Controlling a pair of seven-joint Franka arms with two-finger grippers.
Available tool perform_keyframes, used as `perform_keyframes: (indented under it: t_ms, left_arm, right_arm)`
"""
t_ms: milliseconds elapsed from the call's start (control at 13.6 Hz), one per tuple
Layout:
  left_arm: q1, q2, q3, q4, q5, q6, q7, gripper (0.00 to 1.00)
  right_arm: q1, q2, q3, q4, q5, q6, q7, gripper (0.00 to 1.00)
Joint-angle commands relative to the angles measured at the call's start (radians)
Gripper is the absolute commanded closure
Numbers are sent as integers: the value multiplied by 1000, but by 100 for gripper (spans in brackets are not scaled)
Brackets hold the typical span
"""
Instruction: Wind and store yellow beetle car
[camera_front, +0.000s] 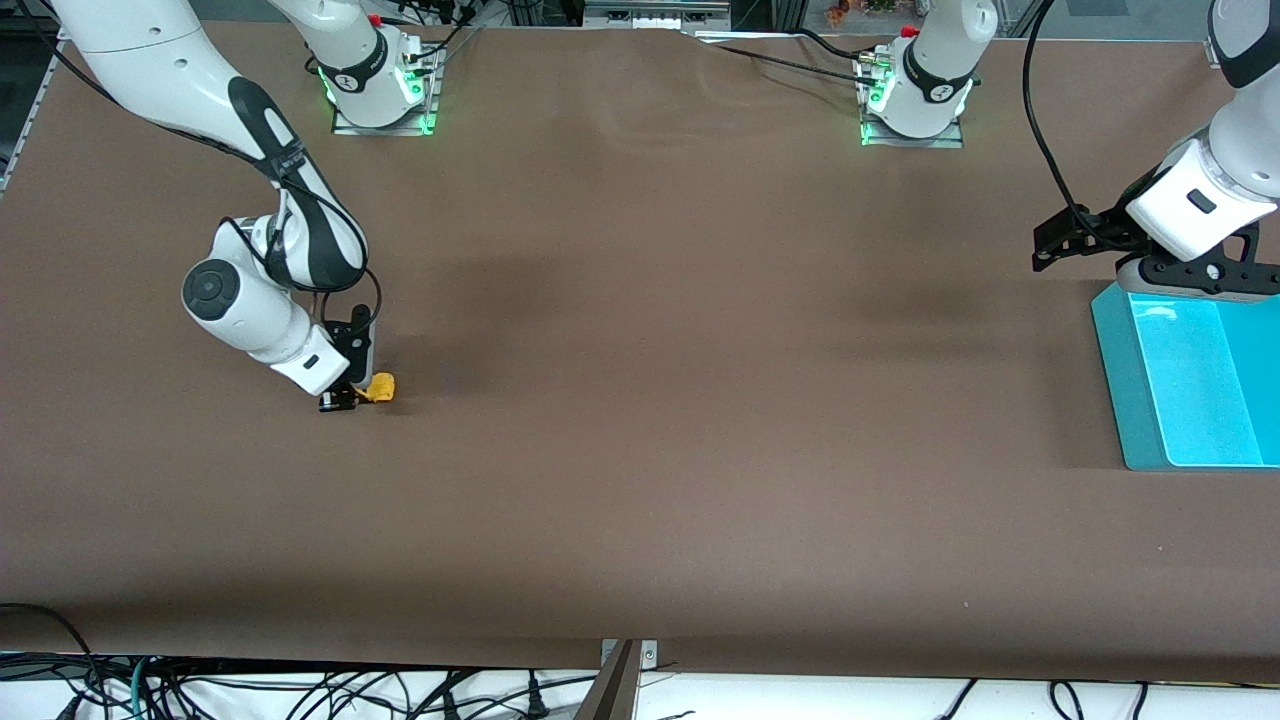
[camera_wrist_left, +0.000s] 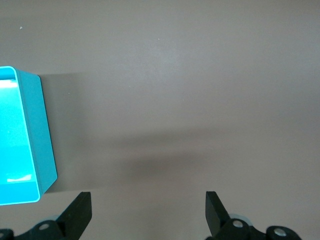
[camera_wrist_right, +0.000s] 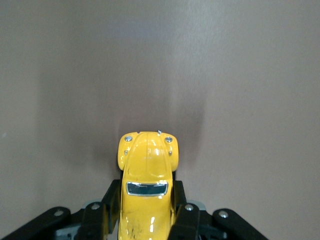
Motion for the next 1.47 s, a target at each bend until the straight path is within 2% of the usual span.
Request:
perform_keyframes:
  t_ms: [0, 660, 807, 953, 1027, 1100, 1173, 1393]
  left_arm:
    - [2, 5, -3, 24, 4, -24, -6, 0]
    - [0, 6, -3, 35, 6, -24, -6, 0]
    - [0, 6, -3, 35, 6, -24, -4, 0]
    - [-2, 6, -3, 35, 6, -24, -4, 0]
    - [-2, 6, -3, 35, 6, -24, -4, 0]
    - [-2, 6, -3, 35, 6, -24, -3, 0]
    - [-2, 6, -3, 35, 6, -24, -3, 0]
    - [0, 6, -3, 35, 4, -24, -1, 0]
  right_arm:
    - [-62, 50, 9, -9, 3, 11, -85, 77]
    - [-240, 85, 12, -4, 3, 1, -308, 76]
    - [-244, 84, 15, 5, 12, -28, -308, 72]
    - [-244, 79, 35, 33, 59, -77, -307, 50]
    - [-242, 79, 43, 63, 79, -126, -302, 24]
    - [-242, 76, 46, 95, 95, -178, -300, 4]
    - [-242, 70, 56, 128, 101, -228, -296, 0]
    - [-242, 9, 70, 201, 99, -385, -207, 0]
